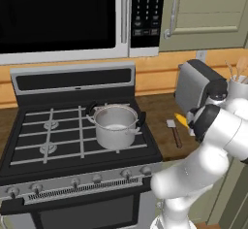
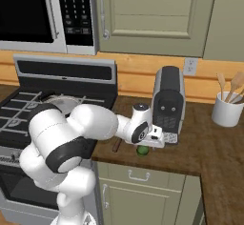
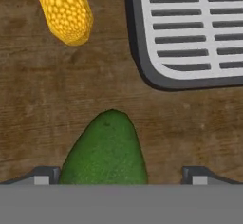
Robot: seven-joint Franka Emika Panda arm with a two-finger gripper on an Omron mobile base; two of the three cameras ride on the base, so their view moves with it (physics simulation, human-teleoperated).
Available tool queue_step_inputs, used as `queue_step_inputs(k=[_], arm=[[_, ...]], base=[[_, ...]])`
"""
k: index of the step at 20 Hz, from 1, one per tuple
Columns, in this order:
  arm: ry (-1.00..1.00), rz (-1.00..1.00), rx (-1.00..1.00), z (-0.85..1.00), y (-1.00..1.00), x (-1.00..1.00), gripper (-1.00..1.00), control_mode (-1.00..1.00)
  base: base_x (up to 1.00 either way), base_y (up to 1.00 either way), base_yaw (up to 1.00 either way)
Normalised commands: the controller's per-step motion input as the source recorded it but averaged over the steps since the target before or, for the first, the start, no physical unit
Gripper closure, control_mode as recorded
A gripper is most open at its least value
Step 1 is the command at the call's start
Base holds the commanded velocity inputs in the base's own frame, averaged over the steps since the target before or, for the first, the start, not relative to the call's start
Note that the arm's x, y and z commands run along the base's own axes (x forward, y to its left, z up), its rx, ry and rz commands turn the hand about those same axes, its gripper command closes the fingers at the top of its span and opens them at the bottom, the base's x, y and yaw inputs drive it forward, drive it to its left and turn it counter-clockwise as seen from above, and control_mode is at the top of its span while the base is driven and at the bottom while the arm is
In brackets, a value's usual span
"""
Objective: Put the avocado and corn in the pot. Retrieve the spatula and lightly stir the vegetables in the pot.
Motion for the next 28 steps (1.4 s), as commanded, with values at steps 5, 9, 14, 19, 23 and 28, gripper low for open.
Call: queue_step_inputs(k=[5,9,14,19,23,28], arm=[[0.00,0.00,0.00,-0.33,0.16,0.00,-1.00,-1.00],[0.00,0.00,0.00,-0.27,0.19,0.00,-1.00,-1.00],[0.00,0.00,0.00,-0.14,0.20,-0.13,1.00,-1.00],[-0.19,0.01,-0.06,0.56,0.27,-0.57,1.00,-1.00],[-0.28,0.17,-0.23,1.00,0.93,-0.64,1.00,-1.00],[-0.19,0.26,-0.16,1.00,1.00,-0.35,1.00,-1.00]], base=[[0.00,0.00,0.00],[0.00,0.00,0.00],[0.00,0.00,0.00],[0.00,0.00,0.00],[0.00,0.00,0.00],[0.00,0.00,0.00]])
